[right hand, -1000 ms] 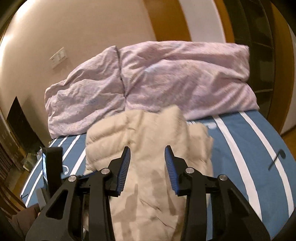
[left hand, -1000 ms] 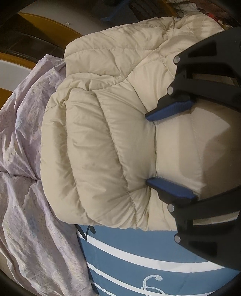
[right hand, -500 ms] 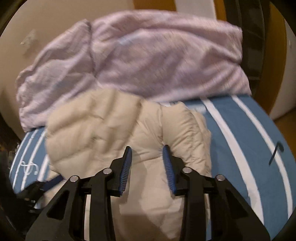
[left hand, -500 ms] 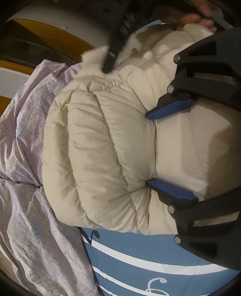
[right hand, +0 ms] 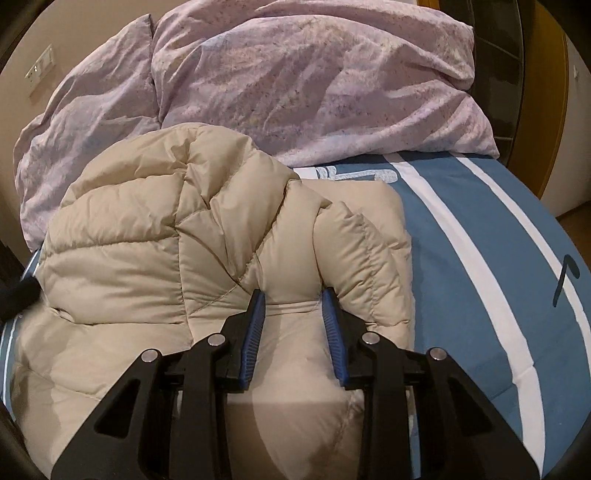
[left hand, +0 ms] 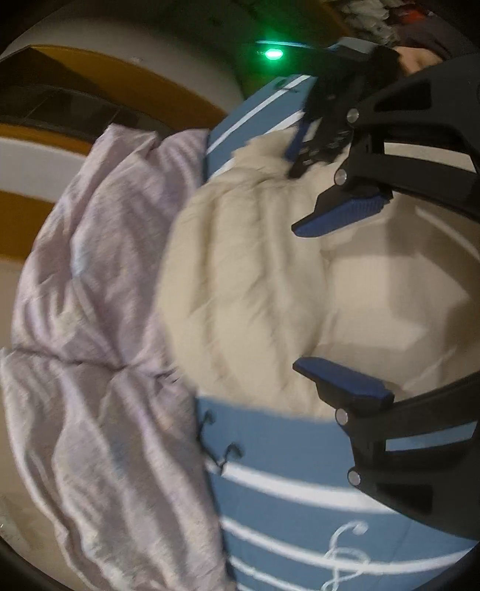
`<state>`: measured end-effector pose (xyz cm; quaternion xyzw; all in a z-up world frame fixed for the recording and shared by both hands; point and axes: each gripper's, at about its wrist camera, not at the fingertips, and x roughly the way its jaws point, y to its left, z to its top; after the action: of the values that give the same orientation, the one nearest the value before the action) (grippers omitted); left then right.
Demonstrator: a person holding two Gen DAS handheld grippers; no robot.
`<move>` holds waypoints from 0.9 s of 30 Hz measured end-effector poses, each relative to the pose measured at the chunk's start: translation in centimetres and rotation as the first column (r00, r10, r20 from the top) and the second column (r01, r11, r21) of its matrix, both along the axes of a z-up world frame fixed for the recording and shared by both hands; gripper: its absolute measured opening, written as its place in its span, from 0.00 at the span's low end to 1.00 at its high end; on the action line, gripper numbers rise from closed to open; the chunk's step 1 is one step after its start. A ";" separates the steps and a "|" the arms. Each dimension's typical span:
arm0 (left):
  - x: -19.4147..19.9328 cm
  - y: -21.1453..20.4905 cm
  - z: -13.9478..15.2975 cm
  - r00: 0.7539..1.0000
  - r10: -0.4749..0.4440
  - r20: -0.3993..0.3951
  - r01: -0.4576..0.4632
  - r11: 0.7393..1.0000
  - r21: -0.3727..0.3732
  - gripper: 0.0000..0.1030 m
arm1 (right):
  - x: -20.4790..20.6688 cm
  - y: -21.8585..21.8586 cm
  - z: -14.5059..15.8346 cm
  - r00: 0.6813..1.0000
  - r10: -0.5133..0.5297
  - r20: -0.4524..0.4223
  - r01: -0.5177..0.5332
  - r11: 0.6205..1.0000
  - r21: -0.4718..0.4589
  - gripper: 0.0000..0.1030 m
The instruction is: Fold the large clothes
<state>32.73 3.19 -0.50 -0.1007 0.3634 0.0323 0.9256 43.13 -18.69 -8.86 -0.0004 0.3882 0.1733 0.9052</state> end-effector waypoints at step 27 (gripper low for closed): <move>5.7 0.1 -2.5 0.990 0.138 -0.025 -0.129 0.965 0.229 0.76 | -0.3 -0.2 -0.4 1.000 -0.007 0.027 0.006 1.000 0.028 0.32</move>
<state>38.39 3.26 -3.00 -0.0180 0.3685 0.1378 0.9192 42.85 -18.93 -9.24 0.0114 0.3734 0.1758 0.9108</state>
